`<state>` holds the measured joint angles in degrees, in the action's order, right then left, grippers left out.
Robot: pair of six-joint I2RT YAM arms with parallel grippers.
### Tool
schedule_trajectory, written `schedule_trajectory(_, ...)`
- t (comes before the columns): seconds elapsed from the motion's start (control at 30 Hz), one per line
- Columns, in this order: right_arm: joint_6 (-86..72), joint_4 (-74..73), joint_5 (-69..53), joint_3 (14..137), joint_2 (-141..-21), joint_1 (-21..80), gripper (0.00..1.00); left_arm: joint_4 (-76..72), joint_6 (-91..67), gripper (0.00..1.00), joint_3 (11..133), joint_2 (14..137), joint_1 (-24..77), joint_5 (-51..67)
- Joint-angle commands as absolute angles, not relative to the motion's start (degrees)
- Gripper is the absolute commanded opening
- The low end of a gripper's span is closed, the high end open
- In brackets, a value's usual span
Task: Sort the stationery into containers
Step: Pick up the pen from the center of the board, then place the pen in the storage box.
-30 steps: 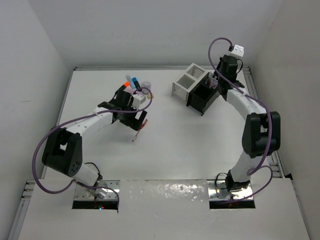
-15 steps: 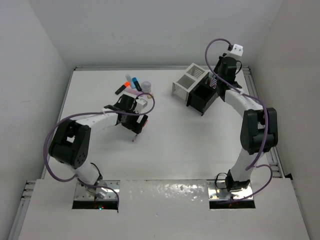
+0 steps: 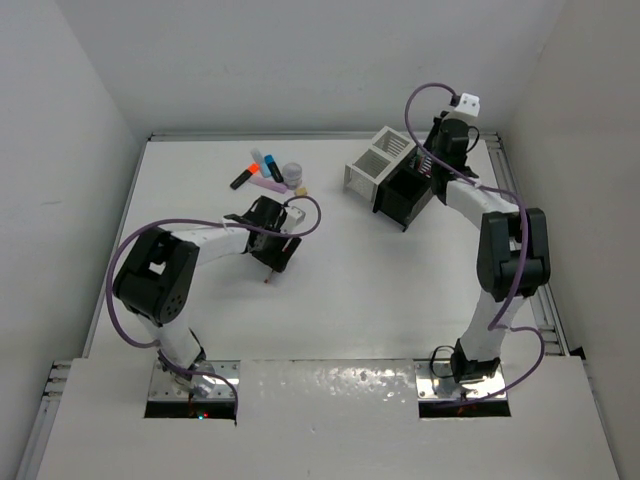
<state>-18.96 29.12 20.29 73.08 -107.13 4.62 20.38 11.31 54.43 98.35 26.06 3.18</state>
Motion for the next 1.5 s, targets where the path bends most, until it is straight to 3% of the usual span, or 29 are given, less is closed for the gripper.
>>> schedule_trajectory(0.0,-17.0,33.1,17.9,70.8,-109.5,4.8,0.0,17.9,10.5,0.64,56.0,99.1,26.6,1.3)
schedule_trajectory(0.13,-16.2,33.8,15.9,69.2,-109.7,4.9,0.0,17.4,10.6,0.58,55.8,99.9,26.7,0.3)
schedule_trajectory(0.23,-16.1,33.5,14.0,68.6,-108.8,4.9,0.08,17.4,10.5,0.52,56.0,100.9,26.8,0.3)
schedule_trajectory(0.3,-16.1,32.8,13.1,68.5,-107.9,4.9,0.19,17.4,10.4,0.47,56.5,101.4,26.8,0.4)
schedule_trajectory(0.33,-15.9,31.8,12.2,68.8,-107.5,4.8,0.3,17.5,10.3,0.44,56.4,101.5,26.9,0.5)
schedule_trajectory(0.53,-14.7,27.4,11.3,70.1,-102.8,4.9,0.62,17.6,10.3,0.11,56.6,102.0,27.2,1.4)
schedule_trajectory(0.67,-14.8,24.9,10.1,70.4,-98.0,5.0,0.68,17.8,10.2,0.0,56.6,102.2,27.4,1.2)
schedule_trajectory(0.9,-14.9,12.8,5.9,75.0,-90.7,6.1,0.97,26.0,12.2,0.0,63.9,99.3,26.5,5.5)
schedule_trajectory(1.1,-23.4,3.1,3.4,72.8,-82.5,9.1,0.99,31.6,15.2,0.0,76.1,91.7,25.7,13.1)
schedule_trajectory(1.13,-24.9,3.1,1.7,71.3,-81.4,9.7,0.93,29.6,15.4,0.0,76.5,90.3,25.8,14.1)
schedule_trajectory(1.17,-25.9,3.3,0.3,69.9,-80.3,10.5,0.86,28.2,15.5,0.0,76.8,87.2,26.2,15.1)
schedule_trajectory(1.2,-26.9,3.5,-1.6,68.5,-78.8,12.6,0.72,26.6,15.4,0.0,76.7,85.5,27.0,16.6)
schedule_trajectory(1.23,-28.6,3.7,-3.3,66.1,-78.1,14.0,0.54,24.9,15.0,0.0,76.6,84.3,27.3,17.2)
schedule_trajectory(1.27,-29.7,4.2,-3.7,64.8,-77.4,15.2,0.28,21.2,13.6,0.0,76.2,83.0,27.6,18.0)
schedule_trajectory(1.3,-30.9,5.7,-4.5,63.1,-76.6,17.5,0.26,19.6,12.7,0.0,75.9,81.1,28.1,19.7)
schedule_trajectory(1.33,-33.2,10.8,-7.2,59.3,-74.8,18.6,0.3,17.3,11.5,0.0,75.3,80.4,28.3,20.5)
schedule_trajectory(1.37,-34.2,13.6,-8.9,57.7,-74.0,20.6,0.53,16.8,9.7,0.0,75.3,79.6,28.6,21.8)
schedule_trajectory(1.43,-36.5,20.4,-12.2,55.1,-72.7,23.4,0.81,16.5,8.0,0.0,75.4,79.5,29.1,23.6)
schedule_trajectory(1.47,-36.9,21.9,-12.7,54.8,-72.7,24.2,0.81,16.6,7.7,0.0,75.5,79.4,29.3,23.6)
